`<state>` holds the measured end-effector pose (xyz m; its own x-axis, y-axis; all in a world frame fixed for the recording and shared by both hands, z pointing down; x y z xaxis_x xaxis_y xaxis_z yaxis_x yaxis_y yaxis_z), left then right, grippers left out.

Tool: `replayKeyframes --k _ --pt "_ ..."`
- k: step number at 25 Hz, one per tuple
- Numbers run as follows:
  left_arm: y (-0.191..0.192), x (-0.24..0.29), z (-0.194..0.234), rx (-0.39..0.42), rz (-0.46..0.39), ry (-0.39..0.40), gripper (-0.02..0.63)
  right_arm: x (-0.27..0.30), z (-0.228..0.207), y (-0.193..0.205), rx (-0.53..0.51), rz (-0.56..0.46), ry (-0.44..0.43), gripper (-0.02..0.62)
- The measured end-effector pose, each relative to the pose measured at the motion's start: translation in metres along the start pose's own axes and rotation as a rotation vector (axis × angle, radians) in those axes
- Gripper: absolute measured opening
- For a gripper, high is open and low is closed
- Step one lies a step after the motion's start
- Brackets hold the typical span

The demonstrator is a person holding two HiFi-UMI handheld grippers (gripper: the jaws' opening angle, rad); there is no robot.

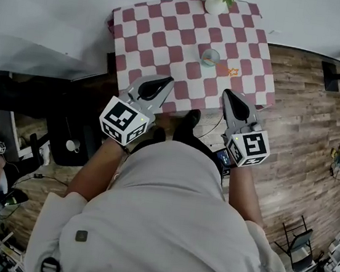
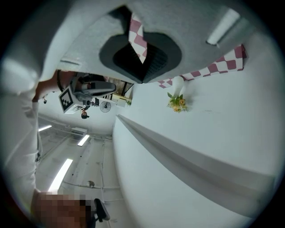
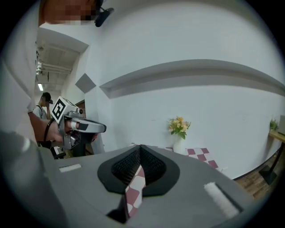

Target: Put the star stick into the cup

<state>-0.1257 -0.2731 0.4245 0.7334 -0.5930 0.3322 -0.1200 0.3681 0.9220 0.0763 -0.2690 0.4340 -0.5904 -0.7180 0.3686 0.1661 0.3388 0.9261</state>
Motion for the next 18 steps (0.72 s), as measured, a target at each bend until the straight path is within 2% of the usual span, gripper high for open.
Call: replayKeyframes --k 4,18 --pt "-0.001 -0.022 -0.004 0.015 -0.019 0.002 0.005 -0.009 0.029 -0.008 -0.060 -0.022 0.007 0.009" --pt "-0.004 -0.092 -0.020 0.080 -0.075 0.049 0.005 -0.034 0.107 -0.024 -0.095 -0.071 0.042 0.009"
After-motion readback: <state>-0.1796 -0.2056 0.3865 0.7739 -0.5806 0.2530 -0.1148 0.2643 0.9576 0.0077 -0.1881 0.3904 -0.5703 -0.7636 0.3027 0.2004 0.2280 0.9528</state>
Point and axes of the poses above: the fingertips, and each gripper's own axes: x forward along the fingers, z to its left, y out of its underside, the point moved 5 cm from there along -x, backward along the fingers, and after that the axes turned 4 degrees about z, right-handed, at the moved point
